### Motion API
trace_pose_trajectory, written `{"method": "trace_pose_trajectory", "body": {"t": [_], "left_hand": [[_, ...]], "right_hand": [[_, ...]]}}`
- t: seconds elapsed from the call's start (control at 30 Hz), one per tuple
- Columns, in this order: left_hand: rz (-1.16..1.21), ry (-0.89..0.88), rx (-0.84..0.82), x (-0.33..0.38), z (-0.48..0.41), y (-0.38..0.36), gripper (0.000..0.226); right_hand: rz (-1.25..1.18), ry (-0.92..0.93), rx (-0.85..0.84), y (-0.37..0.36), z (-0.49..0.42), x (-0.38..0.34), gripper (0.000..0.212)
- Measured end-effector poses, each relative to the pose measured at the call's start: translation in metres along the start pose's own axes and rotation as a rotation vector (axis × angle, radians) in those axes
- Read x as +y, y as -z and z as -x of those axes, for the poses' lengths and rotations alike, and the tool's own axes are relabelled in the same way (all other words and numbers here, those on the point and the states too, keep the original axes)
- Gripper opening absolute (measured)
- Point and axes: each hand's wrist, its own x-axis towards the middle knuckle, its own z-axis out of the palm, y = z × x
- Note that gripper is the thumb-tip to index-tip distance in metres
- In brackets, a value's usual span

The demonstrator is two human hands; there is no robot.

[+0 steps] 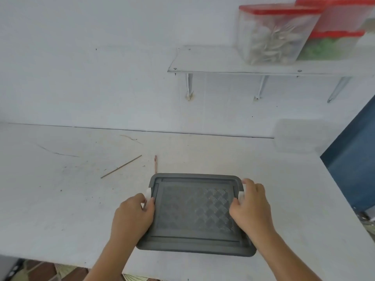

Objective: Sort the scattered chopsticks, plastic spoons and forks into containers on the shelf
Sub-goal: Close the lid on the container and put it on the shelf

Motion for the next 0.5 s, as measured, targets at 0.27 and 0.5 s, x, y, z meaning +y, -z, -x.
{"method": "trace_pose_trajectory", "body": {"t": [0.27,0.5], "left_hand": [[0.227,0.115,-0.061,-0.009,0.000,-0.005,0.041],[0.384,0.135,-0.156,0.009,0.005,0.009,0.051]], "right_hand": [[-0.088,0.035,0.096,-0.001,0.006,0.027,0.030],[-0.266,-0.158,0.025,0.001,0.002,0.022,0.025]]}}
